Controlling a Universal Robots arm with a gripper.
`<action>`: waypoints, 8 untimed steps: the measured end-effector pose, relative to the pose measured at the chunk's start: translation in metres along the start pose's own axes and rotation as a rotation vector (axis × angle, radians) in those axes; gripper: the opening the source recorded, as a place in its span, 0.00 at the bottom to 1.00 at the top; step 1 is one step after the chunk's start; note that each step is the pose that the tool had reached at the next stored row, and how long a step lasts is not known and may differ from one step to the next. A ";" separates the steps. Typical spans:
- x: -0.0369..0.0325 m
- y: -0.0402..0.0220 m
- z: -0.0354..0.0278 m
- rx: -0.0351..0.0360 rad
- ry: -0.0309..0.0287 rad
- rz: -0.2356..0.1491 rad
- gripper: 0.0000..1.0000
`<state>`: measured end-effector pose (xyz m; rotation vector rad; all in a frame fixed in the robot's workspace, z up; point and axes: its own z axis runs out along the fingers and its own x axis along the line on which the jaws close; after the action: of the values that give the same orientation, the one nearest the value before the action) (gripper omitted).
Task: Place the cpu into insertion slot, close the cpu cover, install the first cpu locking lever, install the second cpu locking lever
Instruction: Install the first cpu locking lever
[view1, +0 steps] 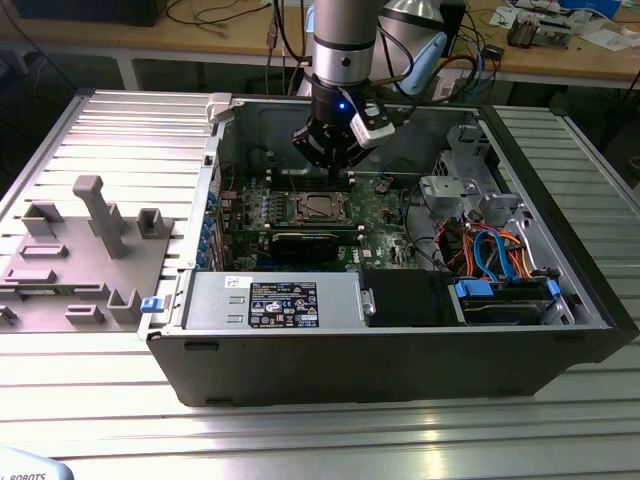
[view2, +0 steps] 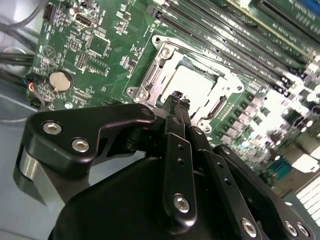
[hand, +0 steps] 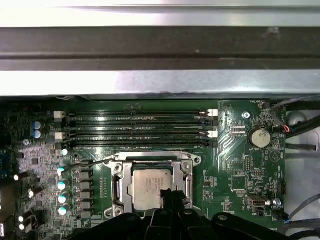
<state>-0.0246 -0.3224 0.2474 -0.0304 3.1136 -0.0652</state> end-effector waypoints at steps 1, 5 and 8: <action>0.0000 0.0000 0.0000 -0.0005 -0.0007 -0.017 0.11; 0.0001 0.0000 0.0000 -0.0013 -0.0022 -0.052 0.11; 0.0004 0.0000 -0.0001 -0.0011 -0.0022 -0.052 0.11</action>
<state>-0.0249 -0.3224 0.2474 -0.1114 3.1107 -0.0646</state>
